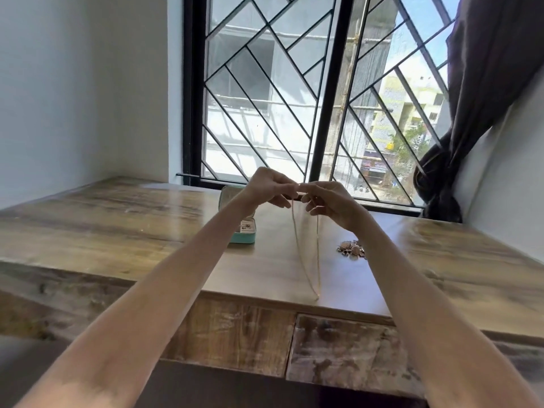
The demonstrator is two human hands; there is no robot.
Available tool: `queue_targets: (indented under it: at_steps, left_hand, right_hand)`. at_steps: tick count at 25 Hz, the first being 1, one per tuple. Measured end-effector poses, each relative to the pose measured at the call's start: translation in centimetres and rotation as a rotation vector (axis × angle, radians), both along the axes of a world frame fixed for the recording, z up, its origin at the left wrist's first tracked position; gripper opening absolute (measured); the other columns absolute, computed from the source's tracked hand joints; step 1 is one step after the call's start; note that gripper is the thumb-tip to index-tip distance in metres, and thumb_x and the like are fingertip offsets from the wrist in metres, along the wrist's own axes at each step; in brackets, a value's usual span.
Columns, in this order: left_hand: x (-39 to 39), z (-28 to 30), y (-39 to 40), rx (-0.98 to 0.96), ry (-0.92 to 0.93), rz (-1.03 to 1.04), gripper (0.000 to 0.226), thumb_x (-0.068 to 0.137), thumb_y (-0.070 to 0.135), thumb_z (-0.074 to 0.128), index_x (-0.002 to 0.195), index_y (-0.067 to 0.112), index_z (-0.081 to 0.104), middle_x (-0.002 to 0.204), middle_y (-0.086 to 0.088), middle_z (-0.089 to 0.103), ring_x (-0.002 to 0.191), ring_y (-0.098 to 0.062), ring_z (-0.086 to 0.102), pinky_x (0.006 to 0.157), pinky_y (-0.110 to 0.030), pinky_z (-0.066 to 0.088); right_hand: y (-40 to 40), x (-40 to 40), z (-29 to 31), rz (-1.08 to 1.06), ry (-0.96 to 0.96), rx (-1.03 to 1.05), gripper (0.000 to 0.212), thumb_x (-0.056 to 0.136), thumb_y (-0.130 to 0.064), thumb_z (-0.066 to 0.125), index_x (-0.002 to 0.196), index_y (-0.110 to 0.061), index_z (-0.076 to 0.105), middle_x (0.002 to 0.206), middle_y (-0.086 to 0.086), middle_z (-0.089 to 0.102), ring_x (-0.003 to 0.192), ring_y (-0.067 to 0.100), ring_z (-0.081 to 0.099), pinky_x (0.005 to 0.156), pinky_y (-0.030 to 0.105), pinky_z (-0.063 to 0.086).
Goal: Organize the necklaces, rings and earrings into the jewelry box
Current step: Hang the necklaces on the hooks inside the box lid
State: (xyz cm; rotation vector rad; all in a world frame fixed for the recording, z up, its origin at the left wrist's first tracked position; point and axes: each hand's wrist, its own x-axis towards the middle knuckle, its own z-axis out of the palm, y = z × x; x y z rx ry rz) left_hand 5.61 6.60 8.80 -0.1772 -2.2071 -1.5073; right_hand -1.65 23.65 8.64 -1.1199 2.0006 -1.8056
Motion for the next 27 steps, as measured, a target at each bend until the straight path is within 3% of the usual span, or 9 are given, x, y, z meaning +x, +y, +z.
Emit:
queue_targets:
  at_steps: [3,7,10,13,16,20,24,26,27]
  left_hand:
    - [-2.0,-1.9,-1.3,-0.159,-0.049,0.113,0.016,0.078,0.015,0.073,0.087,0.002,0.073,0.074,-0.009,0.072,0.071,-0.031,0.071,0.070,-0.041,0.059]
    - [-4.8,-2.1,-2.3,-0.545,-0.159,0.333,0.017,0.080,0.032,0.070,0.088,0.017,0.076,0.081,0.000,0.074,0.072,-0.016,0.069,0.079,-0.034,0.056]
    - [-7.8,-2.1,-2.4,-0.776,-0.250,0.483,0.021,0.081,0.039,0.066,0.093,0.024,0.074,0.093,0.002,0.073,0.093,-0.015,0.062,0.100,-0.038,0.034]
    - [-11.4,-2.9,-2.6,-0.943,-0.304,0.548,0.023,0.083,0.040,0.065,0.097,0.024,0.073,0.102,0.000,0.071,0.105,-0.019,0.061,0.107,-0.042,0.023]
    - [-14.9,-4.1,-3.4,-1.019,-0.402,0.519,0.023,0.080,0.037,0.067,0.099,0.024,0.069,0.102,0.002,0.071,0.106,-0.016,0.061,0.101,-0.037,0.026]
    - [-18.2,-5.6,-3.9,-1.087,-0.496,0.491,0.026,0.078,0.030,0.070,0.102,0.021,0.067,0.107,0.001,0.070,0.110,-0.016,0.061,0.098,-0.033,0.030]
    - [-19.5,-6.4,-4.3,-1.049,-0.527,0.474,0.034,0.080,0.031,0.070,0.111,0.019,0.064,0.119,0.000,0.065,0.119,-0.017,0.055,0.102,-0.033,0.032]
    - [-19.3,-6.6,-4.1,-1.025,-0.522,0.479,0.036,0.080,0.032,0.070,0.113,0.019,0.063,0.122,-0.002,0.063,0.120,-0.019,0.054,0.103,-0.034,0.032]
    - [-19.2,-6.5,-3.9,-1.011,-0.513,0.485,0.037,0.081,0.031,0.069,0.114,0.019,0.062,0.124,-0.003,0.062,0.121,-0.020,0.053,0.104,-0.035,0.031]
  right_hand:
    - [-1.0,-2.0,-2.4,0.003,0.004,0.080,0.025,0.086,-0.021,0.065,0.102,-0.002,0.070,0.079,0.010,0.062,0.070,0.016,0.062,0.064,0.023,0.054]
    - [-3.5,-5.3,-4.5,-0.027,-0.029,0.183,0.030,0.085,-0.021,0.068,0.104,0.003,0.067,0.082,0.009,0.063,0.075,0.015,0.060,0.070,0.023,0.054]
    - [-5.7,-8.0,-6.0,-0.127,-0.025,0.270,0.031,0.084,-0.024,0.069,0.103,0.001,0.069,0.080,0.005,0.065,0.072,0.010,0.060,0.069,0.021,0.052]
    - [-7.4,-10.8,-7.8,-0.236,-0.030,0.339,0.026,0.082,-0.026,0.072,0.095,-0.004,0.071,0.070,0.000,0.060,0.061,0.008,0.053,0.058,0.018,0.043]
    - [-8.8,-14.2,-9.6,-0.284,0.035,0.417,0.017,0.079,-0.030,0.074,0.071,-0.016,0.069,0.060,-0.003,0.053,0.056,0.008,0.045,0.052,0.021,0.033]
    - [-10.1,-18.0,-11.4,-0.329,0.122,0.514,0.029,0.074,-0.039,0.075,0.051,-0.023,0.067,0.054,-0.002,0.060,0.054,0.009,0.050,0.058,0.030,0.038]
    - [-10.1,-19.5,-11.5,-0.278,0.142,0.528,0.020,0.069,-0.036,0.080,0.059,-0.022,0.070,0.074,0.010,0.069,0.070,0.015,0.059,0.070,0.035,0.046]
    - [-9.6,-19.4,-11.4,-0.250,0.123,0.484,0.013,0.072,-0.028,0.079,0.075,-0.018,0.071,0.082,0.011,0.070,0.077,0.016,0.061,0.080,0.037,0.050]
    - [-9.4,-19.1,-11.4,-0.254,0.111,0.468,0.020,0.074,-0.026,0.078,0.087,-0.013,0.070,0.085,0.010,0.069,0.080,0.016,0.061,0.085,0.036,0.050]
